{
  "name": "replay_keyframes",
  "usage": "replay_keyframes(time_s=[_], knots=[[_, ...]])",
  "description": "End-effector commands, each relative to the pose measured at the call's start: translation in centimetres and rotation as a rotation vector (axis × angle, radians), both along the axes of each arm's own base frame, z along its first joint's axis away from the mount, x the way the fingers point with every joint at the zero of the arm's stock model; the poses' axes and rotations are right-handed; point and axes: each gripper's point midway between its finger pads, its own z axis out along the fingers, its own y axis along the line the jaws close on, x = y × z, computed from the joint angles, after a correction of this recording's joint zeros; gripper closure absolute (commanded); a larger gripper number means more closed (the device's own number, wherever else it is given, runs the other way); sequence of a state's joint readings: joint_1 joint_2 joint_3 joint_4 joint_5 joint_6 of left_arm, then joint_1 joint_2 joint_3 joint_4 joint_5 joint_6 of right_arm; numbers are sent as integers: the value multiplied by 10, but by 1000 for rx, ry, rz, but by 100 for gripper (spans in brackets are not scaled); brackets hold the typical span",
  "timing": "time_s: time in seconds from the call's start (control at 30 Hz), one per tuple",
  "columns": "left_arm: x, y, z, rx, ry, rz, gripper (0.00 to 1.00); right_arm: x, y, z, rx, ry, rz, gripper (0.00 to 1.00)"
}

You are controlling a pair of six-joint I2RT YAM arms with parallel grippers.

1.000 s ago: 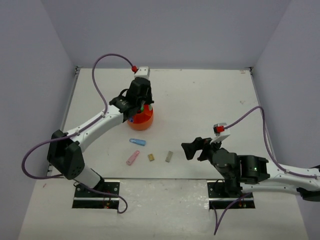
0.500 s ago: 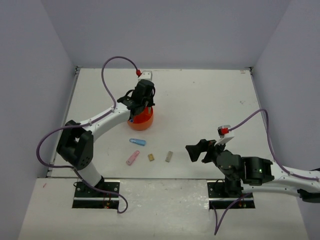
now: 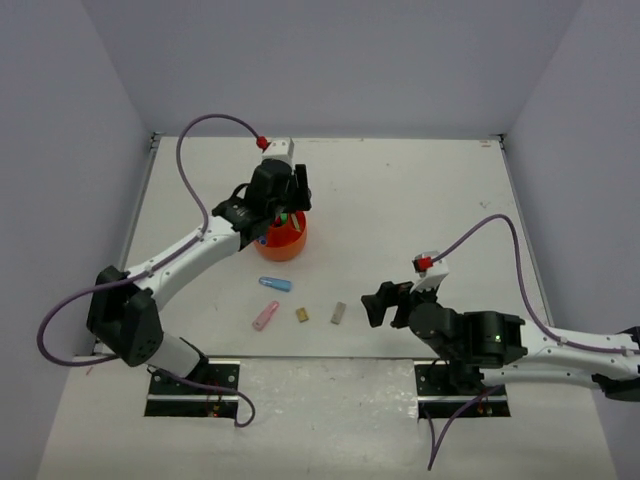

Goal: Sort the stationery into containers
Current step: Place the stationery in the storage box, then pick up the stationery from the center of the board.

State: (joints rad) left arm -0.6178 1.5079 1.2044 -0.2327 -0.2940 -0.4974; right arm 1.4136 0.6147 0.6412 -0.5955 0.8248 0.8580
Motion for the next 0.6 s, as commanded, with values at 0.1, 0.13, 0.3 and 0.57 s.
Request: replay_keyframes(time_s=[0.1, 0.13, 0.3, 0.57], knots=[[-65, 9, 120, -206, -240, -102, 0, -6, 67, -16, -100, 74, 132, 3], [-77, 26, 133, -217, -275, -68, 0, -7, 82, -18, -128, 81, 182, 9], [-117, 94, 117, -144, -278, 85, 0, -8, 154, -40, -282, 73, 378, 36], [-171, 144, 96, -89, -332, 73, 0, 47, 214, -73, -411, 43, 532, 36]])
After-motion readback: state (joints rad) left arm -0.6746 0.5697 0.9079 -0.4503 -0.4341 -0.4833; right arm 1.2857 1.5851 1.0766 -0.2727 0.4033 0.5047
